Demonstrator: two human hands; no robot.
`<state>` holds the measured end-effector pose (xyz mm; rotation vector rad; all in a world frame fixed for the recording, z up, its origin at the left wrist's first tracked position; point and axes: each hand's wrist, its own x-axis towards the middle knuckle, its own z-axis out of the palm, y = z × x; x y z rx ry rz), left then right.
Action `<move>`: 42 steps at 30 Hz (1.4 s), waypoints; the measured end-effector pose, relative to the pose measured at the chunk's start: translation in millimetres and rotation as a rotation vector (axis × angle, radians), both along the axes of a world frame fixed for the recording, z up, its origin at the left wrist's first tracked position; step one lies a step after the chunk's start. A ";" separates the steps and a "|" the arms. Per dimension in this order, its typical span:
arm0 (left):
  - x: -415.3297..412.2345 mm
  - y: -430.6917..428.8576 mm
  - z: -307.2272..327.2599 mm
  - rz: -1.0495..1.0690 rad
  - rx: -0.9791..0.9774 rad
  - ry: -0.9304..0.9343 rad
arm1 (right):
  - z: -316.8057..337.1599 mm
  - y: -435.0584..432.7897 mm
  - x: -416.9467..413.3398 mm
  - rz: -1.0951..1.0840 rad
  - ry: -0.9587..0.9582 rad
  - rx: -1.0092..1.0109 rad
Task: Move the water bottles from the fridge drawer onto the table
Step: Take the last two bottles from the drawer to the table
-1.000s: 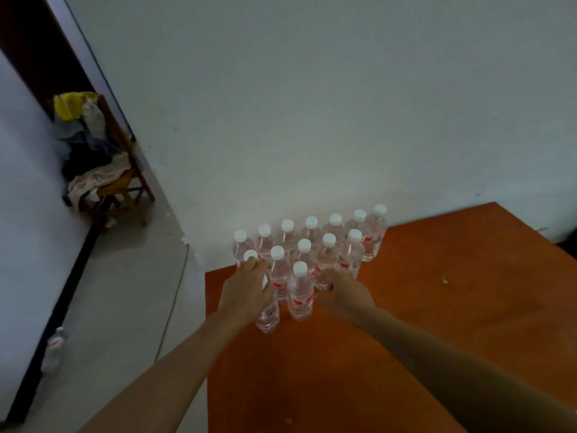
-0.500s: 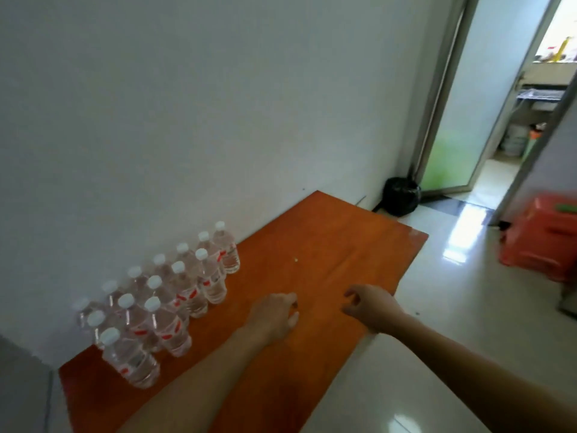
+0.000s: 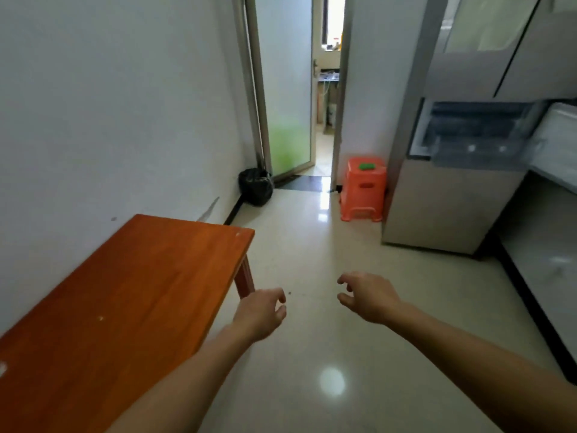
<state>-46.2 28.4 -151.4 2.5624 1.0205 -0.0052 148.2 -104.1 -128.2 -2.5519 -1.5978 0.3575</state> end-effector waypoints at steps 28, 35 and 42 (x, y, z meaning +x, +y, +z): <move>709.7 83.3 22.4 -0.711 0.121 -0.018 | 0.6 -32.3 585.2 -0.729 0.005 0.132; 851.7 84.5 30.4 -0.660 0.103 -0.052 | 10.6 -27.4 747.5 -0.714 0.006 0.194; 957.7 112.3 18.7 -0.644 0.074 -0.055 | 2.6 6.4 862.1 -0.675 0.055 0.173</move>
